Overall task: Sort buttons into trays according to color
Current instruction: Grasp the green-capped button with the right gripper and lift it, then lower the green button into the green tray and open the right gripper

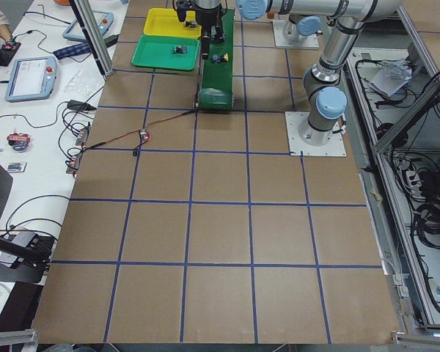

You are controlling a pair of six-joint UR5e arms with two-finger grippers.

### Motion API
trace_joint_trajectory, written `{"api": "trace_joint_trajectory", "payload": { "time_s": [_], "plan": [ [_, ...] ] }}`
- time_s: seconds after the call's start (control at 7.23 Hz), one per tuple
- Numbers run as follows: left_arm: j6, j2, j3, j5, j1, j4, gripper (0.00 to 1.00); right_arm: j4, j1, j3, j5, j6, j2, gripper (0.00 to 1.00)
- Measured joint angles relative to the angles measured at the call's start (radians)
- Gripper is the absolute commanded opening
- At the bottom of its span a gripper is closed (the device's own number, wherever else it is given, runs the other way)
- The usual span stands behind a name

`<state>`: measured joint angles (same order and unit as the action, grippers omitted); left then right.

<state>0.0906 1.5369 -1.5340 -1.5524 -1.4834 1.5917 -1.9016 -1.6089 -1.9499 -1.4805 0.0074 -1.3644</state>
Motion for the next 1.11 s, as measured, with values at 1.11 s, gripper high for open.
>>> {"api": "trace_joint_trajectory", "payload": {
  "time_s": [1.11],
  "plan": [
    [0.001,-0.001,-0.001,0.000,-0.002,0.000,1.00,-0.129,0.003,0.291,-0.075,-0.003,0.159,0.04]
  ]
}}
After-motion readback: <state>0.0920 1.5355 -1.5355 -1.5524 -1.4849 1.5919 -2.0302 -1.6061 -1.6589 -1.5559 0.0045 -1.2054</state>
